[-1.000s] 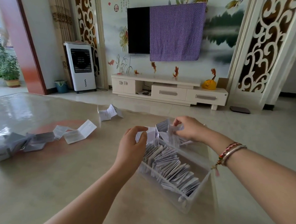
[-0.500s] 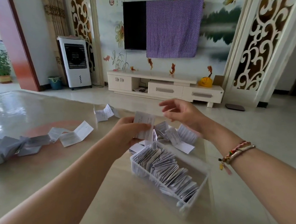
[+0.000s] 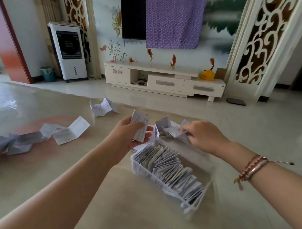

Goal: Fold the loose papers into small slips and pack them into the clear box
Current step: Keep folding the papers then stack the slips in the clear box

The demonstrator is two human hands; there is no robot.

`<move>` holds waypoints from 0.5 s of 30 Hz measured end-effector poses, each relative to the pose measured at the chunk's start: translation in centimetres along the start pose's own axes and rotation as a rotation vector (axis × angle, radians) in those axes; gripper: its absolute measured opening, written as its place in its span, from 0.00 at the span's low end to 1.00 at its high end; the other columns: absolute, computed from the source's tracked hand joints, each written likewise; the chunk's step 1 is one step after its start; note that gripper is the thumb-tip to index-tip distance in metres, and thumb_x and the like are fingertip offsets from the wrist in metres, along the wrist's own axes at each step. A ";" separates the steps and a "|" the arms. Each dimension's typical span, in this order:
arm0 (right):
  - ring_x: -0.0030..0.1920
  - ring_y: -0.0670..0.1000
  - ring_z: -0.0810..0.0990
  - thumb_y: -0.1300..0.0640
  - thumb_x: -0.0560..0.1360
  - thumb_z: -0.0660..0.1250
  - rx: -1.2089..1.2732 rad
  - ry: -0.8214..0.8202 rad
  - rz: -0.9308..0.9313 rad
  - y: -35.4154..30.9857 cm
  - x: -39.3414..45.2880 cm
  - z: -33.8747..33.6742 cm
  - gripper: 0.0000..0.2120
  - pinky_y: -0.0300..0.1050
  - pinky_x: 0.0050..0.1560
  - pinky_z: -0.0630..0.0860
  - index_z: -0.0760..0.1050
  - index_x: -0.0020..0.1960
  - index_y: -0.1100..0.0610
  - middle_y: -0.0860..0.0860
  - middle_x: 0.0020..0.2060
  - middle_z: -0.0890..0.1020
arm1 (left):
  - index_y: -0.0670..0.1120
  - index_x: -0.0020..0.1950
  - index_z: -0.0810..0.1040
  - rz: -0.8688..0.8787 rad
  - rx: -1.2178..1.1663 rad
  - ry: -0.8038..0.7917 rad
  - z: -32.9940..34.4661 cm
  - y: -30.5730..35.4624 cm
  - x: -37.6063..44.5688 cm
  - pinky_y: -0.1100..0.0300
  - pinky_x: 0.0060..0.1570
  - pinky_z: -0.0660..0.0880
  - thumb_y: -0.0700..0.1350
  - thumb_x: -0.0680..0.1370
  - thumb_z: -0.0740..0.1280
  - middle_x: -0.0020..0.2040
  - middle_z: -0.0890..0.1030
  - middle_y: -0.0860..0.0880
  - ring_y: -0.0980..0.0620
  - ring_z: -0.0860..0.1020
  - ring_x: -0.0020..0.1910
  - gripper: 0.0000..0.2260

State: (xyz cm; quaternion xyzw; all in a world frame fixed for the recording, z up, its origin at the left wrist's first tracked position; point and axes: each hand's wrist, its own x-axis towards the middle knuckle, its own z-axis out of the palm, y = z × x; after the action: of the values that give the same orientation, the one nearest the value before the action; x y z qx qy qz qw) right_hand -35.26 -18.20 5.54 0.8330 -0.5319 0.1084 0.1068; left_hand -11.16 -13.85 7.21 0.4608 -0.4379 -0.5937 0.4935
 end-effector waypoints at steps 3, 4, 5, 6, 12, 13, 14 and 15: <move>0.31 0.36 0.76 0.64 0.76 0.67 0.562 0.153 0.028 -2.2 0.3 -3.4 0.08 0.30 0.31 0.67 0.82 0.49 0.54 0.47 0.40 0.83 | 0.45 0.63 0.75 0.021 0.064 -0.041 0.8 0.4 -0.1 0.54 0.52 0.79 0.50 0.79 0.65 0.48 0.79 0.43 0.48 0.79 0.45 0.15; 0.33 0.36 0.77 0.65 0.75 0.68 0.694 0.128 -0.006 -3.0 0.4 -4.4 0.07 0.31 0.32 0.70 0.83 0.49 0.56 0.48 0.41 0.83 | 0.46 0.61 0.75 0.024 0.079 -0.085 1.2 0.6 -0.1 0.54 0.53 0.79 0.53 0.76 0.66 0.48 0.79 0.44 0.48 0.78 0.46 0.17; 0.36 0.39 0.79 0.66 0.74 0.69 0.792 0.076 -0.045 -3.9 0.7 -5.1 0.08 0.34 0.36 0.74 0.82 0.49 0.56 0.50 0.42 0.84 | 0.46 0.60 0.76 0.028 0.094 -0.144 1.5 0.8 -0.2 0.55 0.54 0.79 0.55 0.74 0.67 0.48 0.78 0.44 0.49 0.78 0.46 0.19; 0.40 0.43 0.81 0.66 0.74 0.69 0.872 0.013 -0.065 -4.4 0.8 -5.4 0.09 0.37 0.41 0.77 0.82 0.50 0.56 0.51 0.43 0.84 | 0.46 0.61 0.75 0.037 0.108 -0.209 1.9 1.0 -0.1 0.56 0.53 0.80 0.54 0.73 0.68 0.50 0.79 0.44 0.50 0.79 0.46 0.20; 0.48 0.47 0.83 0.68 0.74 0.68 1.116 -0.147 -0.004 -3.1 0.8 -5.8 0.11 0.36 0.49 0.78 0.78 0.56 0.59 0.52 0.47 0.84 | 0.44 0.66 0.72 0.006 0.072 -0.307 2.0 1.7 0.5 0.55 0.46 0.82 0.32 0.76 0.66 0.52 0.83 0.41 0.43 0.83 0.50 0.19; 0.48 0.49 0.81 0.67 0.75 0.68 1.080 -0.086 0.063 -2.1 0.9 -5.5 0.11 0.35 0.48 0.78 0.76 0.57 0.59 0.52 0.49 0.83 | 0.44 0.66 0.71 -0.005 0.055 -0.286 1.8 1.7 0.5 0.54 0.45 0.82 0.31 0.77 0.64 0.52 0.83 0.41 0.42 0.83 0.50 0.19; 0.48 0.50 0.79 0.64 0.75 0.69 0.969 -0.006 0.153 -0.8 1.1 -4.8 0.12 0.34 0.46 0.77 0.74 0.57 0.58 0.52 0.50 0.81 | 0.44 0.66 0.71 -0.011 0.048 -0.266 1.7 1.6 0.7 0.53 0.45 0.82 0.29 0.78 0.61 0.52 0.83 0.40 0.42 0.83 0.50 0.19; 0.47 0.49 0.77 0.61 0.75 0.70 0.812 0.047 0.261 0.5 1.4 -3.8 0.13 0.33 0.43 0.75 0.72 0.58 0.57 0.52 0.51 0.79 | 0.45 0.67 0.70 -0.011 0.053 -0.251 1.5 1.6 0.8 0.52 0.45 0.82 0.28 0.78 0.59 0.53 0.82 0.39 0.42 0.83 0.49 0.21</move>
State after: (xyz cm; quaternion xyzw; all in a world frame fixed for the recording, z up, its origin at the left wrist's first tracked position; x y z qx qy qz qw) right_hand -35.42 -18.47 9.65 0.7305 -0.5443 0.3407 -0.2323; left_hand -12.42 -14.73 8.95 0.3982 -0.5092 -0.6375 0.4192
